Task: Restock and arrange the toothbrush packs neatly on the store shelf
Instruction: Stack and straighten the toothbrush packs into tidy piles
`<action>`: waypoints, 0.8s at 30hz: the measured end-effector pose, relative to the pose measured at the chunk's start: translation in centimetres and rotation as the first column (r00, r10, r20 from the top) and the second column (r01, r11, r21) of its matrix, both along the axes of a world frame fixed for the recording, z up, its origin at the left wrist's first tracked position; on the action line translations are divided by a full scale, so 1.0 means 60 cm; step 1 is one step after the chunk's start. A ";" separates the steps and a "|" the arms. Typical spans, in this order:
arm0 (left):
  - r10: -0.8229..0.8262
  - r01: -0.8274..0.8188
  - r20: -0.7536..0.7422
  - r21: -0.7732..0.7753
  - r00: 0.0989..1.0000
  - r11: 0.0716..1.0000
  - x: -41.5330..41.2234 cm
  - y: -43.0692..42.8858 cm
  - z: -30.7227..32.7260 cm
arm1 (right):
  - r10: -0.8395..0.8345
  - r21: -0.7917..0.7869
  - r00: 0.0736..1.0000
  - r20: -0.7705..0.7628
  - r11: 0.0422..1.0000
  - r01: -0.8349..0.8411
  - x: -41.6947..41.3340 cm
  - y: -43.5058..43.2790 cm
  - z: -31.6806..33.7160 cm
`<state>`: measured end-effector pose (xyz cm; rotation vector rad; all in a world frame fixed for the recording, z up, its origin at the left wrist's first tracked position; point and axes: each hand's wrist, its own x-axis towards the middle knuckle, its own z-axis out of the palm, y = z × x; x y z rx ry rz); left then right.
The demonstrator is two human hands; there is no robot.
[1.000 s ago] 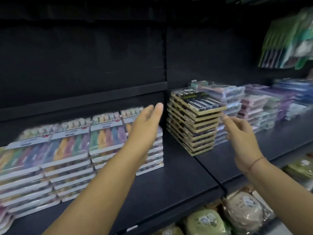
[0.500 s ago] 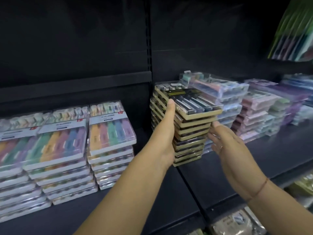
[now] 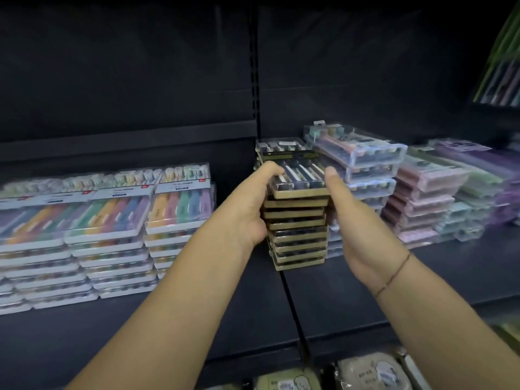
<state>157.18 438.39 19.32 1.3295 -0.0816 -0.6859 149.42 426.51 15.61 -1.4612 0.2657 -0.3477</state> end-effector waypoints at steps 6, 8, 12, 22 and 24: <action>0.031 -0.031 -0.019 0.014 0.999 0.999 -0.019 -0.008 0.015 | -0.105 0.036 0.992 -0.063 0.994 0.107 0.000 0.027 0.008; 0.056 -0.056 -0.043 0.000 0.997 0.998 -0.023 -0.010 0.015 | -0.116 -0.001 0.991 -0.074 0.993 0.116 -0.001 0.028 0.014; 0.097 -0.101 -0.061 -0.061 0.993 0.993 -0.038 0.003 0.012 | -0.095 -0.073 0.993 -0.073 0.993 0.089 -0.014 0.034 0.014; 0.272 -0.242 0.104 -0.239 0.957 0.941 -0.123 0.090 0.010 | 0.206 0.166 0.975 0.085 0.962 -0.218 -0.079 0.074 0.019; 0.251 -0.214 0.144 -0.230 0.957 0.949 -0.159 0.118 -0.013 | 0.330 0.247 0.941 0.078 0.908 -0.339 -0.104 0.086 0.016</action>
